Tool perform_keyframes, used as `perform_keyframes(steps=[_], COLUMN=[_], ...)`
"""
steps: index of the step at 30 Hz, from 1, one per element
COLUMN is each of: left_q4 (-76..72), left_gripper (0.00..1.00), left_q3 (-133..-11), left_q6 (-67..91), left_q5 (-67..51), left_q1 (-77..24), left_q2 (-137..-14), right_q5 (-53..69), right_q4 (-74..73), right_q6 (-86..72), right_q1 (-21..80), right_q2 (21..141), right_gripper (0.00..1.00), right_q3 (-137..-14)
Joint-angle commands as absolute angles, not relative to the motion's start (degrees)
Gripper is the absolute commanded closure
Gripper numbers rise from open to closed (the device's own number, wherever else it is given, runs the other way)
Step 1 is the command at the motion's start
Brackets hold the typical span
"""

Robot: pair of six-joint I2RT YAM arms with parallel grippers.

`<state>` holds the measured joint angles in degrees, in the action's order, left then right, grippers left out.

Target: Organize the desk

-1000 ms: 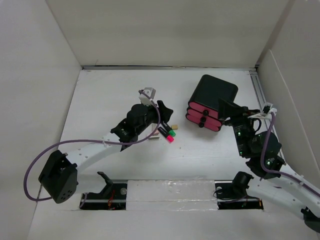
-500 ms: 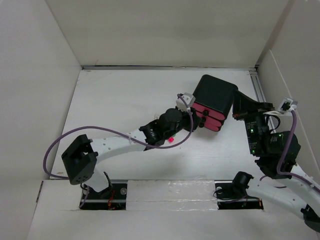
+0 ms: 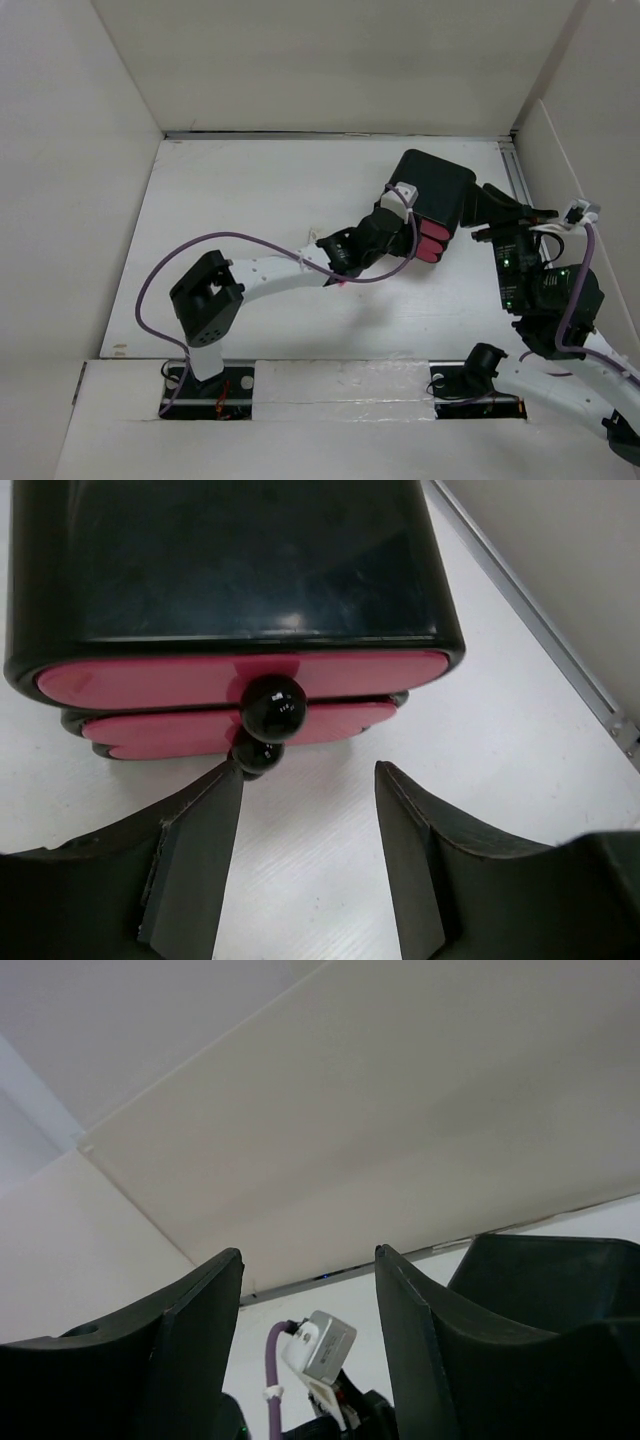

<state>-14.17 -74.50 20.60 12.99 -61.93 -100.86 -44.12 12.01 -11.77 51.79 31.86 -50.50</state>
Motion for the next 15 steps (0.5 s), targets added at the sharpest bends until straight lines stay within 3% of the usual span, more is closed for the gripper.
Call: perform_keyframes(steps=[1, 15], left_q4=[-10.47, -5.01], left_gripper=[0.49, 0.48], left_q3=[-80.06, -89.21], left_q6=[19.60, 16.70], left_q5=[17.57, 21.36], left_q1=[-62.23, -62.23], left_q2=[-102.65, -110.56], right_q5=[-42.63, -40.78], right_q4=[11.78, 10.99], right_q6=[-10.99, -11.51], right_q1=[51.77, 51.77], right_q2=[32.69, 31.55], right_gripper=[0.39, 0.37], right_q3=[-51.50, -51.77])
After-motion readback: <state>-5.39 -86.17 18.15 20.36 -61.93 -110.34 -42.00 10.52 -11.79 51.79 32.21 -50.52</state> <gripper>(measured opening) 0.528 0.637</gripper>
